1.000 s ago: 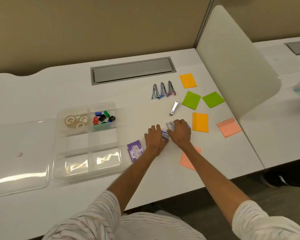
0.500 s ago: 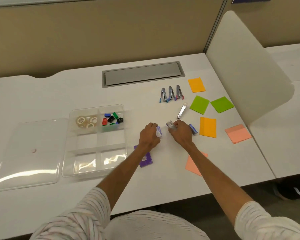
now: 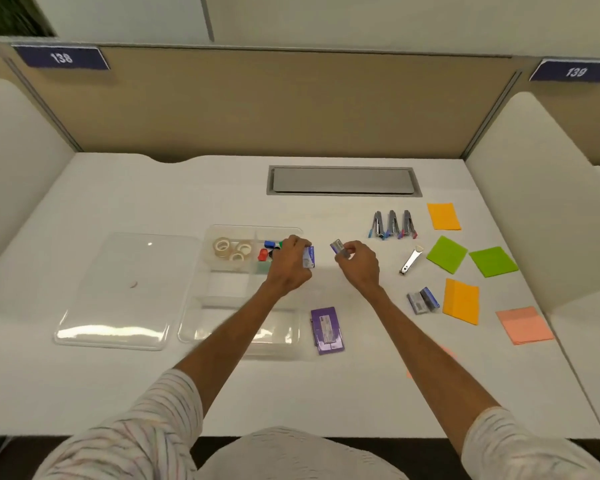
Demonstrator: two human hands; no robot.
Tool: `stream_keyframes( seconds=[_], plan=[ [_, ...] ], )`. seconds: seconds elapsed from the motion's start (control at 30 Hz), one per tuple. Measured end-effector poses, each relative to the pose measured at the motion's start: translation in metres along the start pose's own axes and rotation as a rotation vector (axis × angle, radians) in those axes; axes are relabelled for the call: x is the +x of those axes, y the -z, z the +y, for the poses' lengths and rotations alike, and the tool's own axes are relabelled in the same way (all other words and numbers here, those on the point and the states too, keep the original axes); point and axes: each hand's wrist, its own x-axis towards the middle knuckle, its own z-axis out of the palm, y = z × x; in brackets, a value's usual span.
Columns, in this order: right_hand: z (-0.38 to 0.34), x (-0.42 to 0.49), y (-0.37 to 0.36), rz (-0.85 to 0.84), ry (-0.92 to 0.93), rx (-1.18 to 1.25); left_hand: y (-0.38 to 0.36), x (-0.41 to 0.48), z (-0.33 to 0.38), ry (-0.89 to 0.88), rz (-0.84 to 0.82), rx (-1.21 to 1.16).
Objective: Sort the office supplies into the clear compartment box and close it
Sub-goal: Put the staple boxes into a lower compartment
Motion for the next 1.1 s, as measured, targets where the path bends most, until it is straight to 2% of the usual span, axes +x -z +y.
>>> stream_keyframes(
  seconds=[0.33,0.53,0.67,0.83,1.1],
  plan=[
    [-0.072,-0.02,-0.085,-0.206,0.148,-0.036,0.069,-0.041,-0.109,0.192,0.075,0.069],
    [-0.106,-0.04,-0.135,-0.275,0.244,-0.091,0.089,-0.067,-0.163,0.241,0.032,0.097],
    [-0.114,-0.047,-0.157,-0.272,0.35,-0.225,0.097,-0.07,-0.184,0.235,-0.017,0.104],
    [-0.116,-0.052,-0.175,-0.24,0.467,-0.506,0.095,-0.068,-0.191,0.226,-0.052,0.104],
    [-0.12,-0.054,-0.19,-0.194,0.511,-0.611,0.089,-0.063,-0.2,0.138,-0.069,0.237]
  ],
)
